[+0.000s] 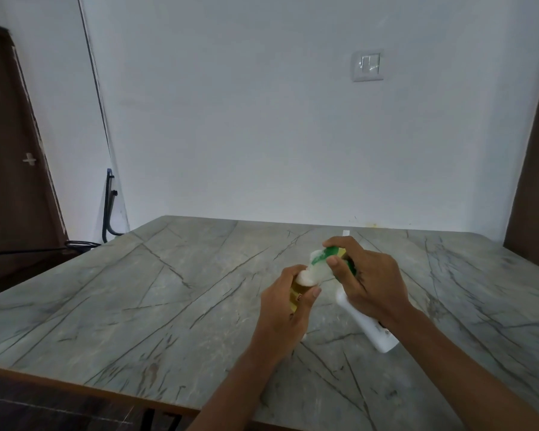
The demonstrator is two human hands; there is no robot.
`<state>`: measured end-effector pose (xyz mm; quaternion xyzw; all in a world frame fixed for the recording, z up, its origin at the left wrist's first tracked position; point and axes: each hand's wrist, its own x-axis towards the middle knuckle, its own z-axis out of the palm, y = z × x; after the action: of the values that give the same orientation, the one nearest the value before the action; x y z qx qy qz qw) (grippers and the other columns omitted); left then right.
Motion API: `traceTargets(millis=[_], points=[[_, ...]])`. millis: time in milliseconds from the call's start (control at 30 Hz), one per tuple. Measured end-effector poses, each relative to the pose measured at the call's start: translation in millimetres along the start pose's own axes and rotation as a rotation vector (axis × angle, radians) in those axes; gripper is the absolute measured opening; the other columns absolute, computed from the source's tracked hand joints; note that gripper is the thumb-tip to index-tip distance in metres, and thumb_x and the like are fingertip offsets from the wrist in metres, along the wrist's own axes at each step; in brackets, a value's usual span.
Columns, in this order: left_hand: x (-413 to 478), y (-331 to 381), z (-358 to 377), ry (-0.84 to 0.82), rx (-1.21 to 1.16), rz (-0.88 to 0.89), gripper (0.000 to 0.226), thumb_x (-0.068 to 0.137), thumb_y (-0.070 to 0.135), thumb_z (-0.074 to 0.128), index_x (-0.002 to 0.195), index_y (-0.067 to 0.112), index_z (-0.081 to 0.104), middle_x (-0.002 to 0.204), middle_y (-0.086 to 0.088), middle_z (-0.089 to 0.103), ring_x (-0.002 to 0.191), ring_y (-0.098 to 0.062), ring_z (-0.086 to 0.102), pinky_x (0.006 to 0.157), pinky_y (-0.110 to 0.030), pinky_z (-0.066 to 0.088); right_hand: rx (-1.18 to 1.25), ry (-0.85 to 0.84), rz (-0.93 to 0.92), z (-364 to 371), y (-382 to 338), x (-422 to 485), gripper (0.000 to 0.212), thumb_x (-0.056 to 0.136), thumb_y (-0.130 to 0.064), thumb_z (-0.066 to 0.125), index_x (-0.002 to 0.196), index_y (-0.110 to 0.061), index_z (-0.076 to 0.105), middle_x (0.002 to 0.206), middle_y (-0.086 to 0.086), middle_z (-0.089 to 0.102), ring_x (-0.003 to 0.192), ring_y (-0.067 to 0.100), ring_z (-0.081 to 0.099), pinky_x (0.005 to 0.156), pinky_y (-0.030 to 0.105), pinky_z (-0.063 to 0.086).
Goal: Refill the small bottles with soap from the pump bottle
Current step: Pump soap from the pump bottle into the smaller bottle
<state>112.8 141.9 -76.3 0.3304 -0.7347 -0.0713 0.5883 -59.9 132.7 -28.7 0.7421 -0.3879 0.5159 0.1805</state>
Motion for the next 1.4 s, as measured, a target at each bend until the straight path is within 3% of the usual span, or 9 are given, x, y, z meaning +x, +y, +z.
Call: traceTargets(millis=[200,300,367,533,733,833,967,1167,1400], points=[[-1.3,1.5,0.8,-0.013,-0.041,-0.048,0.032,0.090,0.046,0.056,0.116,0.027,0.053,0.093,0.017,0.063,0.081,-0.001,0.062,0.066,-0.008,0.045,0.194,0.109,0.180,-8.9,0.5,-1.6,0.050,0.098,-0.060,0.029,0.109,-0.023,0.060,0.060,-0.030,0.058,0.047,0.000,0.055,0.044,0.009,0.032],[-1.3,1.5,1.4,-0.011,-0.069,-0.097,0.029,0.090,0.042,0.061,0.116,0.029,0.054,0.095,0.014,0.066,0.085,-0.008,0.064,0.068,-0.019,0.052,0.216,0.193,0.274,-9.0,3.3,-5.8,0.035,0.097,-0.055,0.032,0.106,-0.031,0.056,0.052,-0.011,0.059,0.048,0.007,0.057,0.042,0.013,0.034],[-1.3,-0.2,1.4,-0.007,-0.098,-0.122,0.032,0.090,0.047,0.060,0.115,0.028,0.054,0.097,0.010,0.068,0.087,-0.013,0.067,0.072,-0.029,0.055,0.257,0.228,0.353,-9.7,5.7,-10.4,0.033,0.096,-0.057,0.031,0.106,-0.034,0.053,0.057,-0.004,0.063,0.051,0.009,0.060,0.044,0.026,0.044],[-0.8,-2.1,1.3,0.000,-0.125,-0.177,0.046,0.086,0.060,0.056,0.117,0.026,0.052,0.103,0.008,0.070,0.095,-0.013,0.068,0.080,-0.037,0.057,0.257,0.108,0.382,-17.4,16.8,-22.9,0.033,0.092,-0.065,0.031,0.118,-0.045,0.039,0.068,0.002,0.067,0.057,0.011,0.064,0.053,0.042,0.053],[-1.4,-1.7,0.9,-0.001,-0.159,-0.200,0.038,0.089,0.052,0.058,0.117,0.026,0.052,0.103,0.011,0.071,0.097,-0.009,0.067,0.080,-0.025,0.055,0.408,-0.137,0.394,-35.7,24.4,-32.9,0.070,0.085,-0.060,0.050,0.146,-0.036,0.025,0.101,-0.008,0.070,0.079,0.005,0.070,0.064,0.020,0.057],[-1.0,0.7,0.4,0.002,-0.179,-0.211,0.031,0.091,0.041,0.060,0.115,0.023,0.053,0.101,0.012,0.071,0.096,-0.006,0.067,0.076,-0.020,0.054,0.496,-0.237,0.447,-48.8,30.2,-33.9,0.096,0.075,-0.054,0.075,0.150,-0.037,0.018,0.115,-0.009,0.068,0.094,0.007,0.070,0.077,0.022,0.058],[-1.5,-6.8,0.2,0.008,-0.147,-0.224,0.041,0.088,0.052,0.059,0.118,0.025,0.052,0.102,0.011,0.071,0.093,-0.007,0.068,0.075,-0.026,0.058,0.528,-0.357,0.578,-62.8,38.8,-41.3,0.118,0.056,-0.031,0.093,0.147,-0.041,0.020,0.120,-0.014,0.063,0.101,0.005,0.068,0.080,0.021,0.057],[-1.9,-11.6,2.0,0.007,-0.087,-0.240,0.044,0.087,0.055,0.059,0.120,0.027,0.050,0.101,0.008,0.070,0.090,-0.003,0.067,0.071,-0.018,0.055,0.631,-0.453,0.660,-66.1,40.5,-60.1,0.078,0.069,-0.017,0.087,0.133,-0.029,0.045,0.111,-0.010,0.071,0.101,0.014,0.070,0.077,0.024,0.057],[-2.3,-12.8,1.8,-0.012,-0.085,-0.233,0.041,0.089,0.051,0.060,0.119,0.025,0.049,0.098,0.005,0.070,0.087,-0.006,0.068,0.069,-0.024,0.058,0.455,-0.277,0.711,-68.7,50.3,-40.6,0.050,0.075,-0.025,0.082,0.117,-0.028,0.056,0.102,-0.009,0.073,0.092,0.006,0.070,0.076,0.024,0.055]])
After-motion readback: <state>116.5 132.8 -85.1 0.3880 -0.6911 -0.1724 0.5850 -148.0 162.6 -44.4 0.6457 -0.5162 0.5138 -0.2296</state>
